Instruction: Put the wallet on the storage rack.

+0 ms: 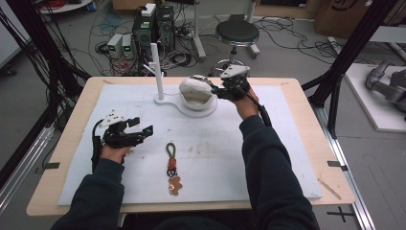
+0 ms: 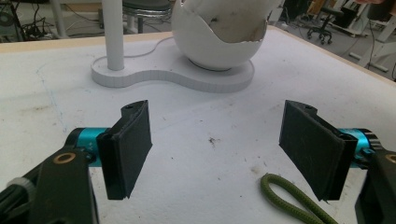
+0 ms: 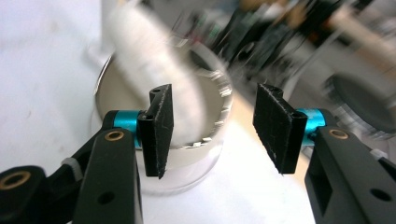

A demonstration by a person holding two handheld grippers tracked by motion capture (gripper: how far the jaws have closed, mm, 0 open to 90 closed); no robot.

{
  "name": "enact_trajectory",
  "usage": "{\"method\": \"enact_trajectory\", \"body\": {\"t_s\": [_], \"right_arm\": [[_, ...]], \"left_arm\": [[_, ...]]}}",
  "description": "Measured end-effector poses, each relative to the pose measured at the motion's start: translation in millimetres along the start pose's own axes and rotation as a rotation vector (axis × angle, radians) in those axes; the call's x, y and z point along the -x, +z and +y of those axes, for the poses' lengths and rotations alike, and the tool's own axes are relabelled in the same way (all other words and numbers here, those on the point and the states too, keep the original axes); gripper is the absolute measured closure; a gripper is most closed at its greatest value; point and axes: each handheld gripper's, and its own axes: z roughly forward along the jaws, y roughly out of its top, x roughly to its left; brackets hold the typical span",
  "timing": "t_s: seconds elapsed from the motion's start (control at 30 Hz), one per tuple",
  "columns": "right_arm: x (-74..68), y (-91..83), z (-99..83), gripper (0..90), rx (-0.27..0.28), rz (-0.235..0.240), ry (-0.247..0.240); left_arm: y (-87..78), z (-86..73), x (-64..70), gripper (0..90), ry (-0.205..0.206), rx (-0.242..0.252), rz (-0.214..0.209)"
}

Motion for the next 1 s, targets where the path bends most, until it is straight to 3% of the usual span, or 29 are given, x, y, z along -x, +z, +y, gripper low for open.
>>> {"method": "enact_trajectory", "body": {"t_s": [0.07, 0.13, 0.17, 0.2, 0.23, 0.27, 0.3, 0.47, 0.67, 0.7, 0.83, 1.0], "right_arm": [[5.5, -14.7, -10.1, 49.4, 0.026, -0.008, 0.035], [12.3, -26.8, -19.8, 46.5, 0.003, 0.013, 0.098], [16.9, -40.1, -33.7, 45.3, 0.037, 0.011, 0.140], [19.7, -46.2, -38.2, 41.4, 0.001, 0.026, 0.182], [19.7, -46.2, -38.2, 41.4, 0.001, 0.026, 0.182], [22.7, -51.3, -43.7, 39.0, -0.014, 0.047, 0.230], [23.7, -58.1, -52.1, 40.0, 0.008, 0.056, 0.255], [19.3, -88.7, -91.6, 31.7, -0.008, 0.027, 0.289], [10.3, -114.5, -128.9, 24.2, -0.066, -0.017, 0.310], [8.2, -119.9, -138.0, 22.5, -0.075, -0.027, 0.331], [6.9, -125.1, -154.1, 22.3, -0.089, -0.026, 0.367], [11.1, -131.9, -156.6, 22.3, -0.072, -0.045, 0.386]], "left_arm": [[0.3, -0.1, 0.2, 25.0, 0.000, 0.001, 0.001], [0.2, 0.0, 0.5, 25.1, 0.001, 0.002, 0.000], [0.2, -0.1, 0.5, 25.1, 0.000, 0.003, -0.001], [0.1, -0.1, 0.3, 25.0, 0.001, 0.001, -0.001], [0.0, -0.1, 0.3, 25.0, -0.002, 0.000, 0.001], [-0.1, -0.1, 0.1, 25.0, -0.002, 0.003, 0.001], [-0.4, 0.1, 0.2, 25.0, -0.011, 0.001, -0.003], [-1.9, 1.6, 3.5, 22.8, -0.004, 0.023, -0.004], [-0.7, -0.5, 6.2, 20.8, -0.005, 0.013, -0.001], [-0.8, -0.7, 6.2, 20.7, 0.001, 0.008, -0.003], [0.7, -1.0, 7.2, 20.8, -0.001, 0.006, -0.007], [2.4, -1.5, 10.0, 20.8, 0.000, 0.004, -0.012]]}}
